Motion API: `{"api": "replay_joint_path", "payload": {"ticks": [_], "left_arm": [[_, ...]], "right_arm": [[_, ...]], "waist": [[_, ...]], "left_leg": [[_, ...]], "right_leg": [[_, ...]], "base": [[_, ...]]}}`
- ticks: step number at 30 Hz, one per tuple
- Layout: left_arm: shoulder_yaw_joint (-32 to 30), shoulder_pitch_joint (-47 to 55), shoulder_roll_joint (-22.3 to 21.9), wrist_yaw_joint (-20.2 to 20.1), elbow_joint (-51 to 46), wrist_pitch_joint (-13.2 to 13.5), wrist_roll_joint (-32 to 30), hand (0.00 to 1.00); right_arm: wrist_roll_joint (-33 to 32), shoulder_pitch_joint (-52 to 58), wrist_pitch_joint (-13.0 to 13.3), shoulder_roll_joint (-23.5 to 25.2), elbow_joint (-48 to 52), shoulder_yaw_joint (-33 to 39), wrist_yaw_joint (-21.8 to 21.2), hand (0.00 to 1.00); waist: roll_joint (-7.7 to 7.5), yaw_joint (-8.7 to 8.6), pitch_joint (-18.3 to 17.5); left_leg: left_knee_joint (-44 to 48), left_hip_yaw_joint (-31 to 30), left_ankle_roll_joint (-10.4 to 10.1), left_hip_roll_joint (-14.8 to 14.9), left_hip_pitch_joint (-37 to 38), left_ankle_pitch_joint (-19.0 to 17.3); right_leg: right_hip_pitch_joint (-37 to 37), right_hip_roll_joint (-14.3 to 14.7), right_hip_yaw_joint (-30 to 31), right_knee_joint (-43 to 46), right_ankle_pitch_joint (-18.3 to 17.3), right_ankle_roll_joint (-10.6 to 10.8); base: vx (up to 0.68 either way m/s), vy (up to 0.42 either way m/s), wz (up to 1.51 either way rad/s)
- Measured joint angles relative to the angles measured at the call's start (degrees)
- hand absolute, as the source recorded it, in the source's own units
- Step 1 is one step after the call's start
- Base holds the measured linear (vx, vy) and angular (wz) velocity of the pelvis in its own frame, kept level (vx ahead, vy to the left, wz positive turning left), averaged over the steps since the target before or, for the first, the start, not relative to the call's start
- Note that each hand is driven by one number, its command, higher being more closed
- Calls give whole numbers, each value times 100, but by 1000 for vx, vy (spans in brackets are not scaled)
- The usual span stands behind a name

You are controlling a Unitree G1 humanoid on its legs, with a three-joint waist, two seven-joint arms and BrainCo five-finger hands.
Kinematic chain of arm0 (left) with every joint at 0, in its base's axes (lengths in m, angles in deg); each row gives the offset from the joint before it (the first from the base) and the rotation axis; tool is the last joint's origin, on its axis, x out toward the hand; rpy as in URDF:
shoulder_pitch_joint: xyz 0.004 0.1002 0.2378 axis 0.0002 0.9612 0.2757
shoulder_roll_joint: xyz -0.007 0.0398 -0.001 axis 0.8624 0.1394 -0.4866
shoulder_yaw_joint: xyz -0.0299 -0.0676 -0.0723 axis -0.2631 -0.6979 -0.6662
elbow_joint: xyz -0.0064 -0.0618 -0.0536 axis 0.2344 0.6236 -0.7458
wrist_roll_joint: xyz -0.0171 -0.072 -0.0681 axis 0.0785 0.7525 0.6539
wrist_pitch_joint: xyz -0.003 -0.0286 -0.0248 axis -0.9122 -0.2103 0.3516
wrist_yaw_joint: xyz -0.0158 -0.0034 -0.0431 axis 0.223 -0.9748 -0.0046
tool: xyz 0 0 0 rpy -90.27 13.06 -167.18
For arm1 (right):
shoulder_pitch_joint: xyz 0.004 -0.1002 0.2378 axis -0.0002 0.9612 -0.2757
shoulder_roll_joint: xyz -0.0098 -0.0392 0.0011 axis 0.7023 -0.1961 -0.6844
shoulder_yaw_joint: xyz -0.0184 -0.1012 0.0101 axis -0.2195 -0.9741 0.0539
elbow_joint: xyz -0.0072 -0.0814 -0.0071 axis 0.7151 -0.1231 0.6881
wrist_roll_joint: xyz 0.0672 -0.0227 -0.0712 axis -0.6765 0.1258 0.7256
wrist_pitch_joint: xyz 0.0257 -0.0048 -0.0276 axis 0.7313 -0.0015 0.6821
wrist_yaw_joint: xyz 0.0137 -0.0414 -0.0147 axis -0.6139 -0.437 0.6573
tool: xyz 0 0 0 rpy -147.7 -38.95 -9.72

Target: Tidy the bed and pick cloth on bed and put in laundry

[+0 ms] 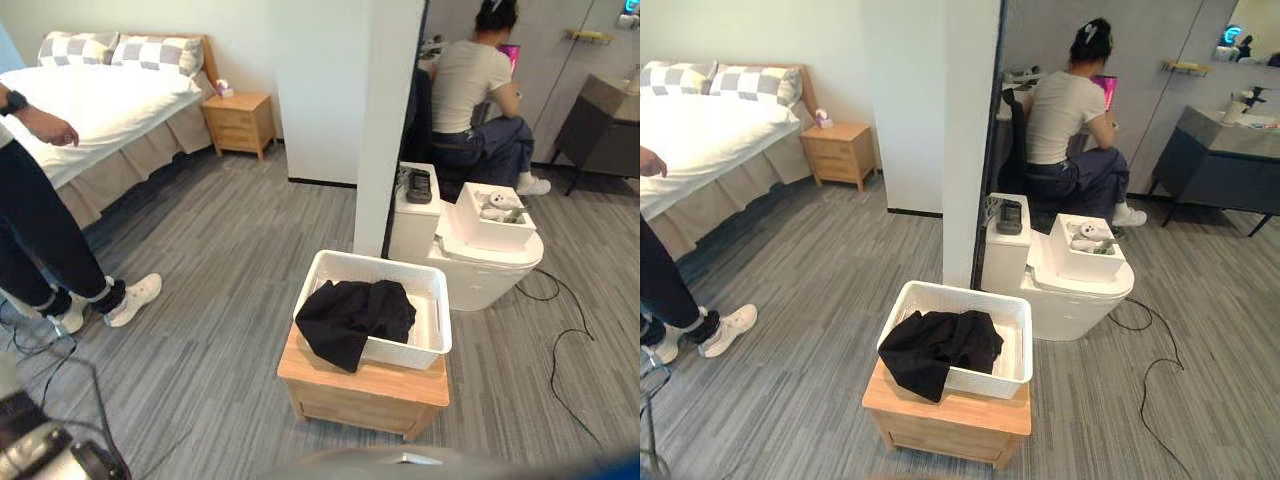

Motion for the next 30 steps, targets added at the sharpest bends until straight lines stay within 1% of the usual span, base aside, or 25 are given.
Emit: {"api": "replay_joint_path", "payload": {"ticks": [1, 3, 5, 6, 8, 10, 11, 13, 14, 18, 19, 20, 21, 22, 25, 26, 30], "left_arm": [[257, -79, -2, -174, -3, -6, -222, 100], [667, -205, -5, -385, -24, -18, -630, 100], [1170, -366, -56, -658, -49, -94, -1224, 100], [1370, -434, -95, -749, -50, -97, -1380, 100], [1838, -648, -159, -923, -48, -107, -1957, 100], [2214, -908, -160, -1017, -48, -108, -2334, 100], [2445, -1087, -162, -1083, -49, -107, -2564, 100], [2750, -1364, -182, -1213, -49, -107, -2809, 100], [2966, -1568, -238, -1283, -51, -106, -2877, 100], [3384, -1854, -510, -1272, -53, -115, -3105, 100], [3531, -1929, -568, -1275, -55, -187, -3103, 100], [3610, -1991, -591, -1274, -55, -240, -3105, 100], [3747, -2108, -594, -1272, -60, -306, -3109, 100], [3839, -2188, -594, -1270, -66, -406, -3128, 100], [4021, -2295, -598, -1270, -74, -616, -3262, 100], [4178, -2410, -615, -1272, -73, -772, -3265, 100], [4281, -2451, -651, -1289, -66, -1016, -3257, 100]], "right_arm": [[-1, 2, 67, -40, 34, -149, 23, 0], [-8, 3, 153, -64, 69, -350, 74, 0], [-74, 55, 231, -108, 140, -603, 145, 0], [-100, 82, 236, -145, 163, -713, 160, 0], [-178, 152, 235, -213, 173, -921, 213, 0], [-222, 189, 236, -240, 186, -1027, 219, 0], [-222, 176, 236, -264, 202, -1063, 219, 0], [-223, 179, 236, -271, 273, -1063, 225, 0], [-223, 184, 236, -276, 290, -1061, 227, 0], [-221, 180, 242, -328, 333, -1063, 223, 0], [-222, 184, 269, -328, 333, -1064, 232, 0], [-222, 184, 280, -329, 336, -1064, 236, 0], [-222, 172, 283, -341, 353, -1070, 242, 0], [-220, 170, 282, -392, 358, -1132, 248, 0], [-218, 190, 263, -463, 357, -1243, 252, 0], [-217, 223, 218, -464, 359, -1265, 252, 0], [-217, 233, 167, -464, 365, -1293, 254, 0]], "waist": [[28, -39, -32], [36, -109, -39], [23, -186, -51], [21, -267, -53], [29, -296, -49], [30, -353, -47], [55, -393, -28], [97, -440, -2], [113, -455, 13], [186, -524, 134], [223, -589, 167], [197, -599, 186], [196, -604, 282], [224, -596, 371], [261, -622, 428], [239, -645, 444], [207, -684, 468]], "left_leg": [[1, 88, -16, 19, 13, -13], [2, 234, -36, 64, 71, -25], [6, 455, -55, 113, 189, -32], [7, 496, -75, 138, 215, -40], [24, 765, -137, 203, 352, -82], [34, 887, -166, 236, 415, -102], [35, 984, -183, 247, 464, -114], [35, 1108, -202, 257, 494, -130], [36, 1183, -206, 265, 500, -134], [36, 1413, -262, 309, 676, -179], [37, 1431, -266, 330, 686, -182], [38, 1458, -269, 340, 701, -184], [79, 1548, -295, 364, 735, -203], [123, 1599, -306, 384, 769, -237], [132, 1722, -320, 409, 782, -251], [138, 1766, -323, 429, 788, -249], [195, 1907, -352, 444, 795, -272]], "right_leg": [[-36, 24, 75, 0, 11, -14], [-61, 70, 213, 0, 20, -37], [-71, 162, 406, -2, 13, -72], [-70, 197, 444, 0, 2, -91], [-95, 295, 694, 1, 0, -117], [-113, 348, 817, 22, -14, -142], [-127, 374, 900, 39, -17, -147], [-210, 405, 1030, 114, -36, -174], [-268, 425, 1108, 167, -47, -190], [-269, 518, 1343, 226, -65, -217], [-269, 540, 1353, 235, -73, -227], [-269, 552, 1367, 245, -74, -230], [-283, 580, 1447, 283, -79, -236], [-297, 611, 1528, 325, -85, -245], [-368, 667, 1637, 357, -86, -248], [-384, 698, 1667, 366, -85, -252], [-433, 727, 1783, 378, -82, -256]], "base": [[25, 6, -49], [32, -9, -43], [39, -17, -49], [47, -35, -43], [52, -33, -52], [36, -26, -40], [23, -25, -37], [4, -21, -38], [-5, -25, -34], [-23, -33, -32], [-16, -40, -11], [-28, -51, -17], [-40, -44, -30], [-47, -40, -33], [-29, -37, -25], [-4, -36, -19], [-9, -15, -16]]}}
